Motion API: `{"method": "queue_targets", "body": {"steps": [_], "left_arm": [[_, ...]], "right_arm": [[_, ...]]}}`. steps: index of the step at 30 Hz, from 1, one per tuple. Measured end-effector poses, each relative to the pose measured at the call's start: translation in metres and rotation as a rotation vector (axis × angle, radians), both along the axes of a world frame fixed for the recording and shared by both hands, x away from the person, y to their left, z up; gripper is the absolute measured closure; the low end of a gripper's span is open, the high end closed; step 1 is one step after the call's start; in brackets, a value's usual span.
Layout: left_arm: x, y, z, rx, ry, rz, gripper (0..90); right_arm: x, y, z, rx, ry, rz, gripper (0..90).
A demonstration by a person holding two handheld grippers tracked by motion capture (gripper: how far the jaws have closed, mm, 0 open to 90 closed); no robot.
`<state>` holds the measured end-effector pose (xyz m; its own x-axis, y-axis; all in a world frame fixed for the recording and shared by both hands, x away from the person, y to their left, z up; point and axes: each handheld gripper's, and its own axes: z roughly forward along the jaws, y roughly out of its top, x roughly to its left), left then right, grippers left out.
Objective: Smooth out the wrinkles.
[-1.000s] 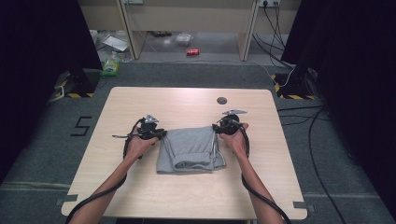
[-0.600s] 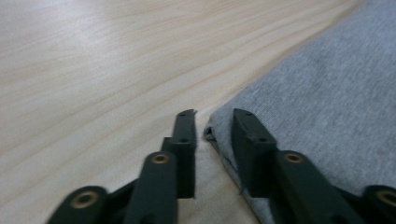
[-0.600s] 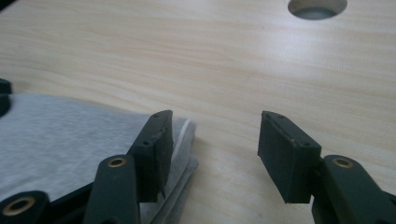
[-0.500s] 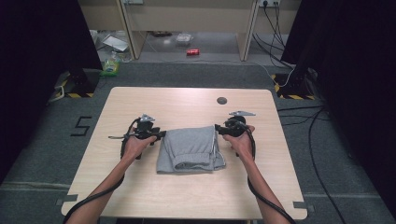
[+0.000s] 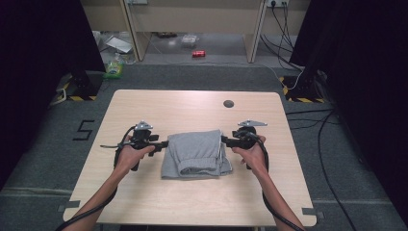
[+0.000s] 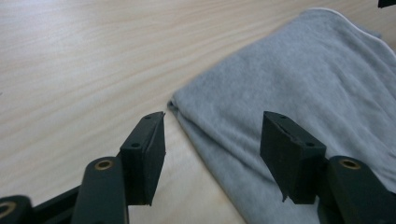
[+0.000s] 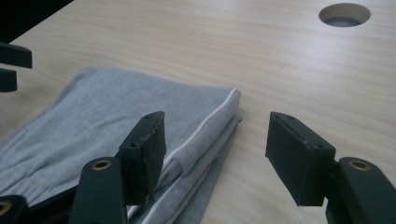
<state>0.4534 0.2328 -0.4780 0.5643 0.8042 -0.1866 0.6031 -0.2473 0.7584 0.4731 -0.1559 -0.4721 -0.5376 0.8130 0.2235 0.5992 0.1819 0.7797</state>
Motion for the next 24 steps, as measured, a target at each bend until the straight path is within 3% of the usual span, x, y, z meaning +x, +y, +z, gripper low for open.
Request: {"method": "queue_targets", "body": {"steps": [4,9,13,24], "left_arm": [[-0.014,0.009,0.0,-0.027,0.006,-0.002,36.5],[-0.027,0.016,-0.01,-0.021,0.03,-0.01,32.3],[-0.037,0.022,-0.016,-0.015,0.037,-0.013,29.6],[-0.067,0.031,-0.023,0.001,0.026,-0.024,25.7]], "right_arm": [[-0.014,-0.001,-0.001,-0.013,0.003,0.021,36.7],[-0.028,-0.006,-0.004,-0.025,0.012,0.036,36.0],[-0.038,-0.01,-0.007,-0.065,0.006,0.046,35.2],[-0.066,-0.017,-0.013,-0.067,0.015,0.074,33.8]]}}
